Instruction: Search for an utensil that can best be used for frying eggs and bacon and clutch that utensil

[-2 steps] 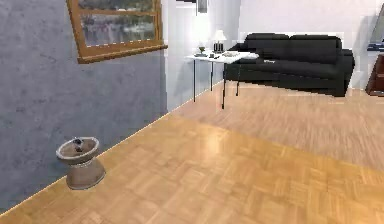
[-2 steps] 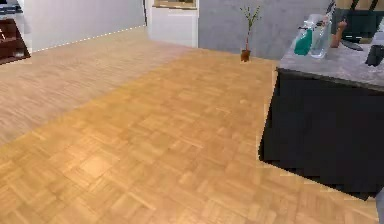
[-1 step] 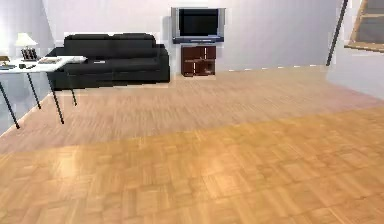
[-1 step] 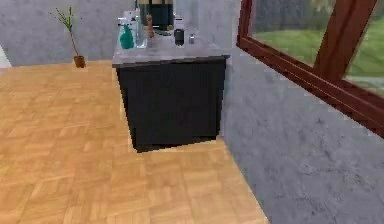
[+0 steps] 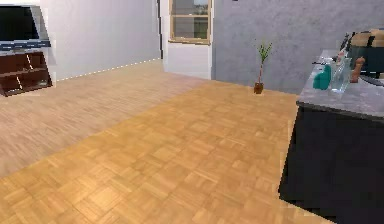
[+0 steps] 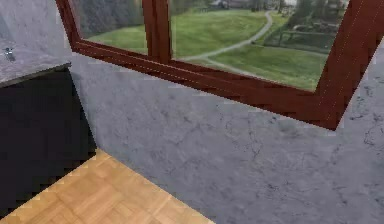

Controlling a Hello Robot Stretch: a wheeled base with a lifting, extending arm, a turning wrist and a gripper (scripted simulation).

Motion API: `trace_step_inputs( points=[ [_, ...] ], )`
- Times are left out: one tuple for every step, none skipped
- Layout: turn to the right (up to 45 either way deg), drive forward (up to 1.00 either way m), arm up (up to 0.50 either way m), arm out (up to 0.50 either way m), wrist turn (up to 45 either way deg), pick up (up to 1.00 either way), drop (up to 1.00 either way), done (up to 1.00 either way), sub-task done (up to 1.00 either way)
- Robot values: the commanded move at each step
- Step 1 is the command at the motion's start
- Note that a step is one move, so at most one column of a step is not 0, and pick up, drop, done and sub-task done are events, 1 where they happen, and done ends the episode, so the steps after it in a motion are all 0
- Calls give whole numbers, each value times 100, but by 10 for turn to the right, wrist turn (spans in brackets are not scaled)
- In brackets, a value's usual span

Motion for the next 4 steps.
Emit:
trace_step_inputs(
  points=[
    [0, 100, 0, 0, 0, 0, 0, 0, 0],
    [60, 0, 0, 0, 0, 0, 0, 0, 0],
    [0, 40, 0, 0, 0, 0, 0, 0, 0],
    [270, 0, 0, 0, 0, 0, 0, 0, 0]
  ],
)
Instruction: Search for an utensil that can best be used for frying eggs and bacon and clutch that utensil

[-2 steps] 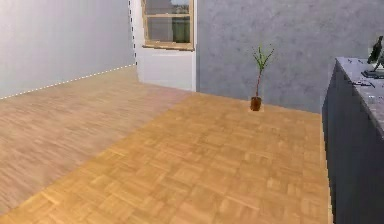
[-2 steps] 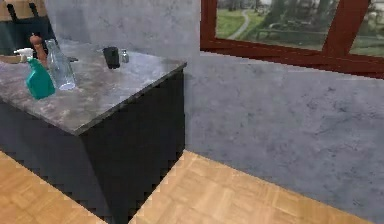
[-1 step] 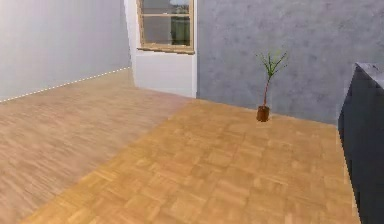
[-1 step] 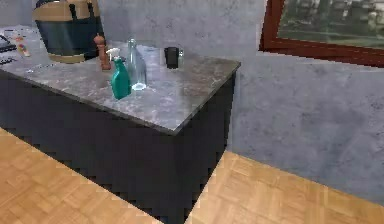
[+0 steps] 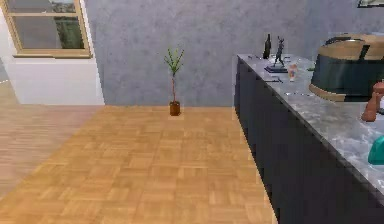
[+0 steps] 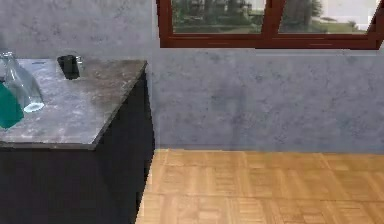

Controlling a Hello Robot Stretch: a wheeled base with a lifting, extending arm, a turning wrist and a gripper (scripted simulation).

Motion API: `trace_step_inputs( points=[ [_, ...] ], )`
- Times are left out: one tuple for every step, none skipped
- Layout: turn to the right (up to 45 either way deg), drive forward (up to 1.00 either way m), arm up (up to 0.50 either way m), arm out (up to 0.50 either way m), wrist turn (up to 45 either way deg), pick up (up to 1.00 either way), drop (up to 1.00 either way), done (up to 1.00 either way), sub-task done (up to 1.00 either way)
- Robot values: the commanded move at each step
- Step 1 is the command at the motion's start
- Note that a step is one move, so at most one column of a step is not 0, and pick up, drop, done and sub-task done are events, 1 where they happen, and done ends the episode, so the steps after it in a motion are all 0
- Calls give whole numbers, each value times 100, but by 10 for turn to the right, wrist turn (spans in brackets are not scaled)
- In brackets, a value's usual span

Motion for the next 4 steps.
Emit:
trace_step_inputs(
  points=[
    [0, 100, 0, 0, 0, 0, 0, 0, 0],
    [60, 0, 0, 0, 0, 0, 0, 0, 0],
    [0, 35, 0, 0, 0, 0, 0, 0, 0],
    [-240, 0, 0, 0, 0, 0, 0, 0, 0]
  ],
)
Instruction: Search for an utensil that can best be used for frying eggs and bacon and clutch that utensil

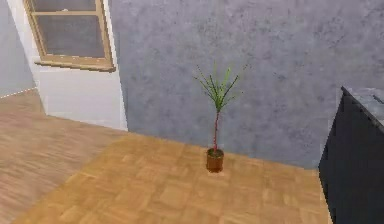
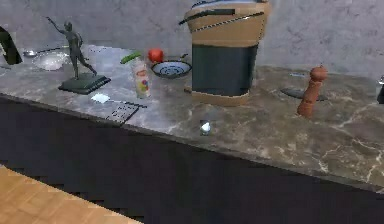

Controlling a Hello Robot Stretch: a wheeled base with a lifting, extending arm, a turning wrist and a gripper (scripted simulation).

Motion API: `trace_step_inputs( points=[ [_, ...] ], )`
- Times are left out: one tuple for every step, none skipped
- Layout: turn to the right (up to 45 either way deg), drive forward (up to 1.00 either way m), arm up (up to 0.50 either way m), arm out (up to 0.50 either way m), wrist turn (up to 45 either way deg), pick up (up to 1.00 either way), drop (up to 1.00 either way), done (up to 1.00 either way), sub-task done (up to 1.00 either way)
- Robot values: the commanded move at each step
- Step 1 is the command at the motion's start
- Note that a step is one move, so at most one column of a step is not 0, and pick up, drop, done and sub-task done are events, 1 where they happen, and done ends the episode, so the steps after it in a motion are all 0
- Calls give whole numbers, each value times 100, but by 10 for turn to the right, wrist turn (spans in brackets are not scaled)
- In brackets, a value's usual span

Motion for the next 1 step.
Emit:
trace_step_inputs(
  points=[
    [450, 0, 0, 0, 0, 0, 0, 0, 0]
  ],
)
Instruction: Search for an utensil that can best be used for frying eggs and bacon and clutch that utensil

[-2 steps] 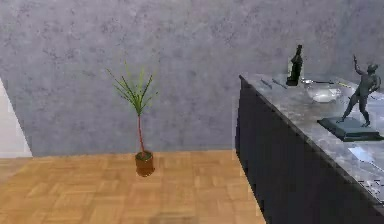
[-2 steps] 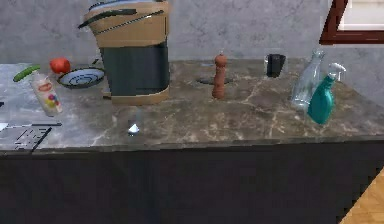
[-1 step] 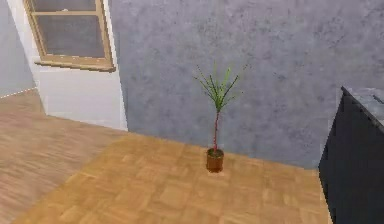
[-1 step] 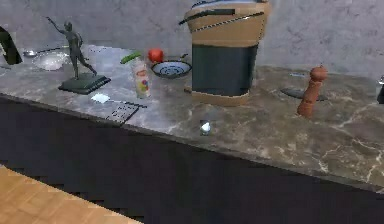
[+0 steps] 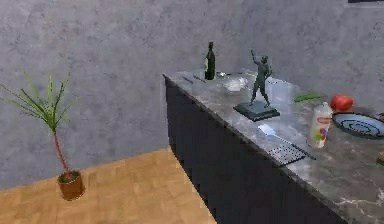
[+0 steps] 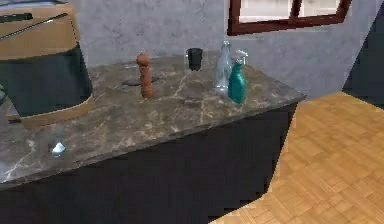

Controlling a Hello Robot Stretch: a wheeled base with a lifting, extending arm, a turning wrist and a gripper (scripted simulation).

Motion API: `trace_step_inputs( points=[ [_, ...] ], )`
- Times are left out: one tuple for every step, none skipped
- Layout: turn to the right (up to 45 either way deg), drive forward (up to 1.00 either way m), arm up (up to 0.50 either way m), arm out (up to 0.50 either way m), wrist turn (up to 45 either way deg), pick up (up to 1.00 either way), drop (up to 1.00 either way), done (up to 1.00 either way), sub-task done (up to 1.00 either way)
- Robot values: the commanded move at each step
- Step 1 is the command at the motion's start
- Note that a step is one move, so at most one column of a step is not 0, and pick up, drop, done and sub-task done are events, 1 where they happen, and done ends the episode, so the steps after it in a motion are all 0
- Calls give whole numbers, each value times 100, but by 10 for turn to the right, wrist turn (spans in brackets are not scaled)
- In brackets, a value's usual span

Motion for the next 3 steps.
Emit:
trace_step_inputs(
  points=[
    [450, 0, 0, 0, 0, 0, 0, 0, 0],
    [270, 0, 0, 0, 0, 0, 0, 0, 0],
    [0, 30, 0, 0, 0, 0, 0, 0, 0]
  ],
)
